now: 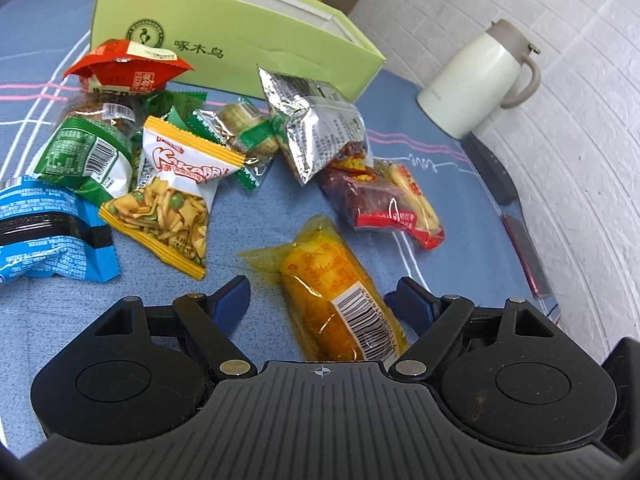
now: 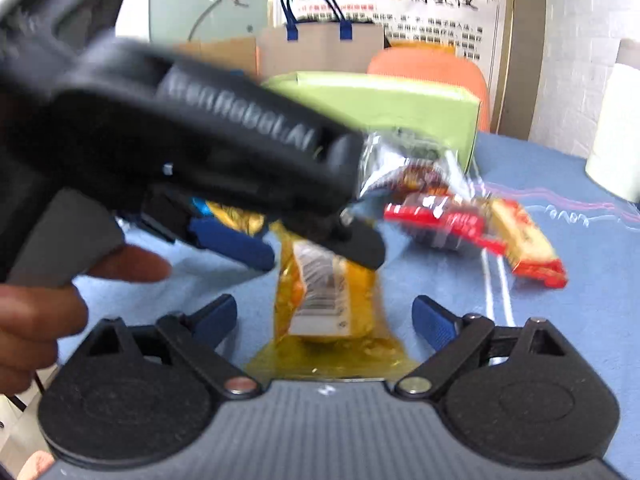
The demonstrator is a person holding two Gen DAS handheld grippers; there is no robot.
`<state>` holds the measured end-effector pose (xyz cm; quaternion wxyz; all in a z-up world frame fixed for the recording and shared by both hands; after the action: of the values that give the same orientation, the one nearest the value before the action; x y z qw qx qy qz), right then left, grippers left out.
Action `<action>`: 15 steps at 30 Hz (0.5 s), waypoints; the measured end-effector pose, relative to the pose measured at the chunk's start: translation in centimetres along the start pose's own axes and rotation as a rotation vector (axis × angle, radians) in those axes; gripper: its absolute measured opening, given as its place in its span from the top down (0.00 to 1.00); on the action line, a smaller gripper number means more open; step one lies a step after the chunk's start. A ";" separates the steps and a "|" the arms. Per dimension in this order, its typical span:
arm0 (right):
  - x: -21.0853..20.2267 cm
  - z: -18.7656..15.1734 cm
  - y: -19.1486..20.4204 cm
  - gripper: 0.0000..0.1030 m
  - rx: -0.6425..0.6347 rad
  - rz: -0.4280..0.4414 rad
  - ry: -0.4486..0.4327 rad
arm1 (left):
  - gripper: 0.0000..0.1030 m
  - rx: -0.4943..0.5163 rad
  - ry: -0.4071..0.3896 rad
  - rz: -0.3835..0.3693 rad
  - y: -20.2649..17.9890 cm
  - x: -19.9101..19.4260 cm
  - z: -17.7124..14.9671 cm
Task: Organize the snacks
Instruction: 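Grasp the orange cake packet with the left gripper, then place the orange packet into the green box and open the left gripper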
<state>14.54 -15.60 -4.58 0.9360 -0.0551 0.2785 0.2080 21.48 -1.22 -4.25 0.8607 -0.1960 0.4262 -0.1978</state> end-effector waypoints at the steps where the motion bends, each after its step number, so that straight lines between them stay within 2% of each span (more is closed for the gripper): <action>1: -0.1 0.0 -0.1 0.10 -0.010 -0.013 0.001 | 0.35 -0.002 0.000 -0.005 -0.1 0.0 0.0; 4: 0.4 -0.3 -0.3 0.11 -0.008 0.006 0.022 | 0.35 0.004 0.010 -0.005 -0.5 0.4 -0.2; 7: 0.4 -0.7 0.0 0.25 -0.013 0.043 0.015 | 0.40 0.036 -0.001 0.019 -1.0 0.5 -0.6; 8: 0.2 -0.6 0.1 0.37 -0.013 0.057 0.013 | 0.46 0.049 -0.004 0.029 -1.1 0.5 -0.7; 9: -0.1 -0.5 0.4 0.42 -0.017 0.061 0.013 | 0.67 0.056 0.003 0.030 -1.2 0.6 -0.9; 10: -0.4 -0.4 0.6 0.42 -0.023 0.062 0.007 | 0.74 0.061 -0.001 0.039 -1.2 0.6 -0.9; 12: -0.9 0.0 0.8 0.42 -0.026 0.075 -0.007 | 0.79 0.045 -0.007 0.033 -1.3 0.2 -0.8; 15: -2.0 1.6 0.6 0.41 -0.037 0.069 -0.053 | 0.79 0.044 -0.045 0.014 -1.9 -1.3 0.2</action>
<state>13.60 -15.43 -2.12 0.9342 -0.0573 0.2516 0.2465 20.61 -2.17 -2.34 0.8755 -0.1786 0.4035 -0.1969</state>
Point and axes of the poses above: each gripper's, at about its wrist camera, not at the fingertips, and x roughly the way its jaws point, y to its left, z to its top, the point moved 4 cm from there along x, roughly the way its jaws point, and after that the axes turned 2 degrees about -y, right-handed, at the moved point
